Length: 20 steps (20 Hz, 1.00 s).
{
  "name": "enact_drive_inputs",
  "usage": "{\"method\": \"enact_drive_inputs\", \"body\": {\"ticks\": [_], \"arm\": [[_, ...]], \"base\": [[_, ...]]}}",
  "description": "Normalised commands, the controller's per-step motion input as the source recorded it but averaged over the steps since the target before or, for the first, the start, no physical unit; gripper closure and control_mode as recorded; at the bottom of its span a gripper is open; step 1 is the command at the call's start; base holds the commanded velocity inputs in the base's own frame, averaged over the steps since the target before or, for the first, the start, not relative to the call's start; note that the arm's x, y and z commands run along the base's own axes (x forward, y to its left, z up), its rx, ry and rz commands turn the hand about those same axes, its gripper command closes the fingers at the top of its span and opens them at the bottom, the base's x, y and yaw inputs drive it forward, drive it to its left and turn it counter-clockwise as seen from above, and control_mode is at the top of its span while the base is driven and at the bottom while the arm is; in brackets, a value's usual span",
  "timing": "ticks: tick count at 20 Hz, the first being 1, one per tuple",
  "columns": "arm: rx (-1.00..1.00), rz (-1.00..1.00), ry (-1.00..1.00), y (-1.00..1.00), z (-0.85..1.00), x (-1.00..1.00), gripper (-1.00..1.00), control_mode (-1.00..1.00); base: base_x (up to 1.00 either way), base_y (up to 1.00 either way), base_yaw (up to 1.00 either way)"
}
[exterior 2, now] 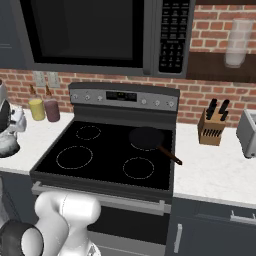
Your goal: Pick the kettle from the counter and place it on a stove burner. Then turn the burner on.
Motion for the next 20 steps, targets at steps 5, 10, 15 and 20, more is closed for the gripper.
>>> {"method": "enact_drive_inputs", "body": {"ticks": [5,10,15,20], "arm": [[0.13,0.16,-0.01,0.95,-0.01,-0.07,-1.00,-1.00],[0.06,0.02,-0.02,1.00,-0.10,0.19,-1.00,-1.00],[-0.05,-0.08,0.03,0.91,-0.21,0.51,-1.00,-1.00],[-0.09,-0.26,0.14,0.10,-0.24,0.43,-1.00,-1.00]], "base": [[0.00,0.00,0.00],[0.00,0.00,0.00],[0.00,0.00,0.00],[0.00,0.00,0.00]]}}
